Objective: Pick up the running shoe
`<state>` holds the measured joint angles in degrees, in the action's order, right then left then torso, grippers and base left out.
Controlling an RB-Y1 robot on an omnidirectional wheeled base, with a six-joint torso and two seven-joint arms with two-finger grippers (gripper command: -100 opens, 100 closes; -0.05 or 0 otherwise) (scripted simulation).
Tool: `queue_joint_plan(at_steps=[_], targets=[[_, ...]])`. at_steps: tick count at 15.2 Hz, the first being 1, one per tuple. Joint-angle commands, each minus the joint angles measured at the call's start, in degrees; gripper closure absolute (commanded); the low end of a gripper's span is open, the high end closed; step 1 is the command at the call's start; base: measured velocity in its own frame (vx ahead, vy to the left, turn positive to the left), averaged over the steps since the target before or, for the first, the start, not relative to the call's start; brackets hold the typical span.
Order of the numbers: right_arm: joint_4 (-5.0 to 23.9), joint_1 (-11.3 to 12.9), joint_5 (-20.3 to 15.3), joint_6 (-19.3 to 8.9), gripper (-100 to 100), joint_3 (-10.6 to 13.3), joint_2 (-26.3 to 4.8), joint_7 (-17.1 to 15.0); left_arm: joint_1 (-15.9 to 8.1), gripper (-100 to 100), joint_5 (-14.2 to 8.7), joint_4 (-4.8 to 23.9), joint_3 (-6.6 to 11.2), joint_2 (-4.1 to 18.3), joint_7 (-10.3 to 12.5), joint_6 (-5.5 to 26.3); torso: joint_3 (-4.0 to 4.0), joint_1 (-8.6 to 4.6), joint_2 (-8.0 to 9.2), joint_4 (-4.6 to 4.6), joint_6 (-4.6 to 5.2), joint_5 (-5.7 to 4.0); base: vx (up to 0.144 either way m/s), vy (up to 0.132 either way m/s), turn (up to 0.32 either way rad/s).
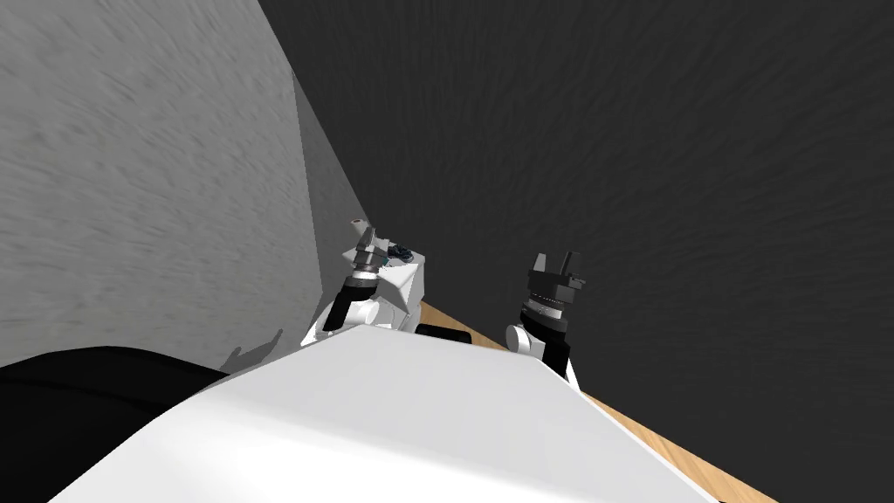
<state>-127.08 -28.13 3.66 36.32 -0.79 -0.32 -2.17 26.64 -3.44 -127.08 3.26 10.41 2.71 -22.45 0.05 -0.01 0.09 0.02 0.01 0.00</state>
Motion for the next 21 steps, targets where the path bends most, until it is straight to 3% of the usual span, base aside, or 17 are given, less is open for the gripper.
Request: queue_joint_plan(at_steps=[1, 3, 4, 6, 7, 9, 10, 12, 13, 16, 17, 19, 20, 21], targets=[[0.0, 0.0, 0.0, 0.0, 0, 0.0, 0.0, 0.0, -0.4, -100, -1.2, -0.4, 0.60, 2.2, 0.2, 2.9, 0.00, 0.00, 0.00, 0.00, 0.00, 0.00, -0.019, -0.011, -0.049], [0.0, 0.0, 0.0, 0.0, 0, 0.0, 0.0, 0.0, -0.4, -100, -1.2, -0.4, 0.60, 2.2, 0.2, 4.4, -0.01, 0.00, -0.01, 0.00, 0.00, 0.00, -0.014, -0.008, -0.031], [0.0, 0.0, 0.0, 0.0, 0, 0.0, 0.0, 0.0, -0.9, -100, -2.3, -0.6, 1.21, 3.9, 0.5, 6.4, -0.02, 0.00, -0.03, -0.01, -0.01, 0.00, -0.011, -0.011, -0.035], [0.0, 0.0, 0.0, 0.0, 0, 0.0, 0.0, 0.0, -0.9, -100, -2.3, -0.6, 1.21, 3.9, 0.5, 7.5, -0.03, -0.01, -0.05, -0.01, 0.00, 0.00, -0.010, -0.009, -0.034], [0.0, 0.0, 0.0, 0.0, 0, 0.0, 0.0, 0.0, -1.3, -100, -3.4, -0.9, 1.87, 5.5, 0.8, 9.6, -0.03, 0.00, -0.05, -0.01, -0.01, 0.00, -0.012, -0.011, -0.046], [0.0, 0.0, 0.0, 0.0, 0, 0.0, 0.0, 0.0, -1.3, -100, -3.4, -0.9, 1.87, 5.5, 0.8, 10.9, -0.03, -0.01, -0.05, -0.01, 0.00, 0.00, -0.010, -0.010, -0.032], [0.0, 0.0, 0.0, 0.0, 0, 0.0, 0.0, 0.0, -1.9, -100, -4.6, -1.2, 2.56, 7.2, 1.0, 12.7, -0.03, -0.01, -0.05, -0.01, -0.01, 0.00, -0.007, -0.011, -0.058], [0.0, 0.0, 0.0, 0.0, 0, 0.0, 0.0, 0.0, -1.9, -100, -4.6, -1.2, 2.56, 7.2, 1.0, 14.4, -0.04, -0.02, -0.06, -0.02, 0.00, 0.00, -0.007, -0.011, -0.036], [0.0, 0.0, 0.0, 0.0, 0, 0.0, 0.0, 0.0, -2.4, -100, -5.9, -1.4, 3.28, 8.9, 1.3, 15.9, -0.04, -0.01, -0.07, -0.02, -0.01, 0.00, -0.007, -0.013, -0.045], [0.0, 0.0, 0.0, 0.0, 0, 0.0, 0.0, 0.0, -2.4, -100, -5.9, -1.4, 3.28, 8.9, 1.3, 18.2, -0.05, -0.01, -0.08, -0.02, 0.00, 0.00, -0.004, -0.009, -0.023], [0.0, 0.0, 0.0, 0.0, 0, 0.0, 0.0, 0.0, -2.9, -100, -7.2, -1.7, 4.03, 10.6, 1.6, 20.1, -0.05, 0.00, -0.08, -0.02, -0.01, 0.00, -0.002, -0.011, -0.046], [0.0, 0.0, 0.0, 0.0, 0, 0.0, 0.0, 0.0, -2.9, -100, -7.2, -1.7, 4.03, 10.6, 1.6, 22.1, -0.05, -0.01, -0.09, -0.02, 0.00, 0.00, -0.003, -0.011, -0.041], [0.0, 0.0, 0.0, 0.0, 0, 0.0, 0.0, 0.0, -3.5, -100, -8.5, -2.0, 4.82, 12.2, 2.0, 23.4, -0.05, -0.01, -0.09, -0.02, -0.01, 0.00, -0.003, -0.014, -0.062], [0.0, 0.0, 0.0, 0.0, 0, 0.0, 0.0, 0.0, -3.5, -100, -8.5, -2.0, 4.82, 12.2, 2.0, 24.5, -0.05, -0.02, -0.09, -0.02, 0.01, -0.01, -0.003, -0.015, -0.065]])
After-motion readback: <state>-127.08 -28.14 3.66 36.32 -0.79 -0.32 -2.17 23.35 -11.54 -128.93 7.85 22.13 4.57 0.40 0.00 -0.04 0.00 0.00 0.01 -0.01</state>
